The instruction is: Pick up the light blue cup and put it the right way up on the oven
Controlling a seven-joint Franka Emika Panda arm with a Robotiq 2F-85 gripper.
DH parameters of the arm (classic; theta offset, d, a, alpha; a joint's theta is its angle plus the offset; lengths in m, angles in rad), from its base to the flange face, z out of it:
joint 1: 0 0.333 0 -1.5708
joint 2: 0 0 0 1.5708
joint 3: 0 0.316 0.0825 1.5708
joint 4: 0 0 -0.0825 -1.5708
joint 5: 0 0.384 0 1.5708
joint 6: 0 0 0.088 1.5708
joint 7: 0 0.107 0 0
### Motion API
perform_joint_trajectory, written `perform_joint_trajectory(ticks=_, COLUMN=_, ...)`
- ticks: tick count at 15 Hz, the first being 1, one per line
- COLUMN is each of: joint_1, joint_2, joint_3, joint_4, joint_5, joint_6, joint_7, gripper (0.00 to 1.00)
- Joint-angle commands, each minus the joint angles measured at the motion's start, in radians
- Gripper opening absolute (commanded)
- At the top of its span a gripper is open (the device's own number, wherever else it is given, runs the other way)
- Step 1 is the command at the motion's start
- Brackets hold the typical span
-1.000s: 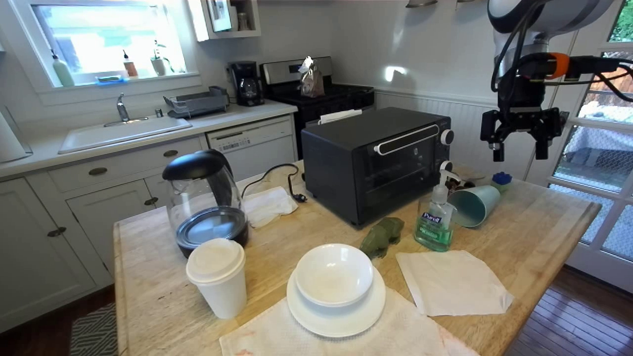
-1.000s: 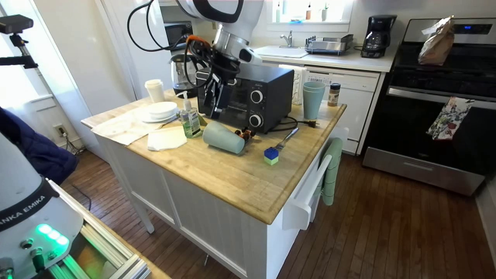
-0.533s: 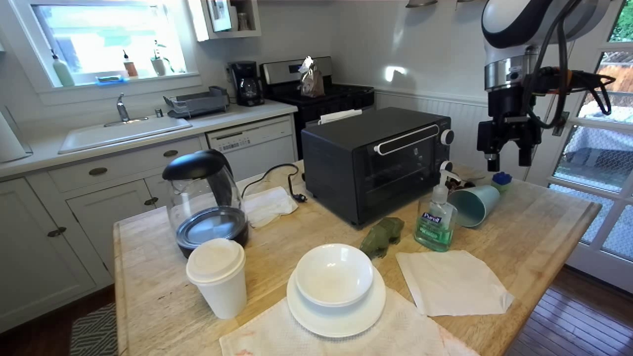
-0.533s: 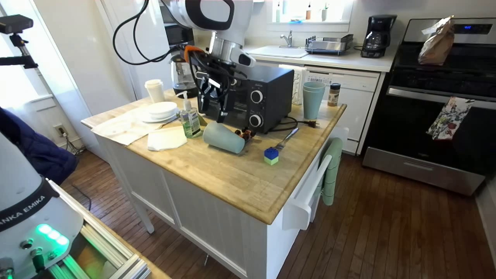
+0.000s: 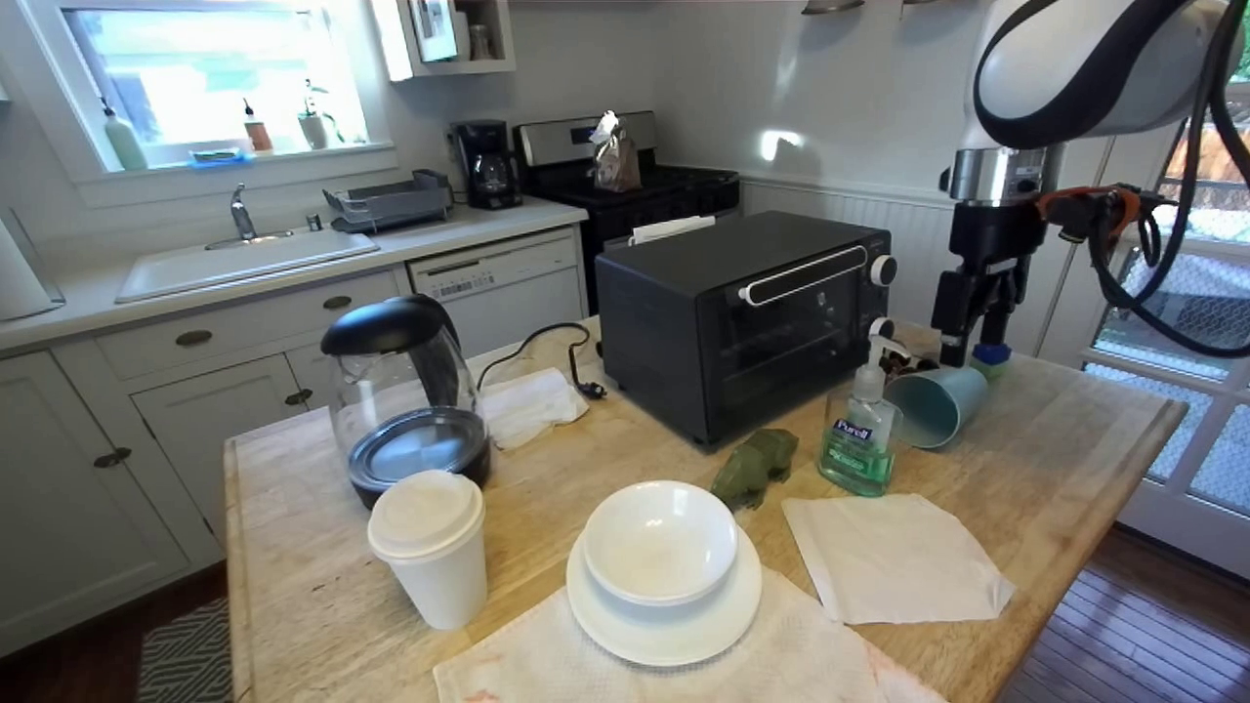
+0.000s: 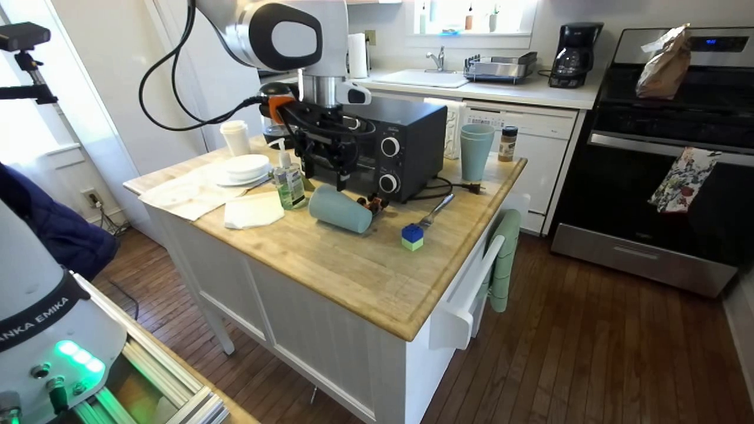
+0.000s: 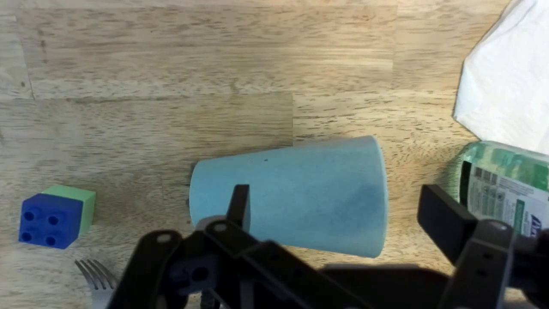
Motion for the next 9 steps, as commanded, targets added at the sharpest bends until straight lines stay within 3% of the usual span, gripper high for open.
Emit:
perform_joint_trajectory(ticks=1, joint_1=0.011, joint_2=-0.061, joint_3=0.004, joint_4=-0.088, joint_5=-0.068, joint_6=0.089, joint_7=-0.045, gripper=1.00)
perform_joint_trajectory(ticks=9, joint_1=0.035, joint_2=-0.047, joint_3=0.006, joint_4=-0.131, joint_5=-0.286, joint_6=0.238, joint_7=-0.013, gripper=1.00)
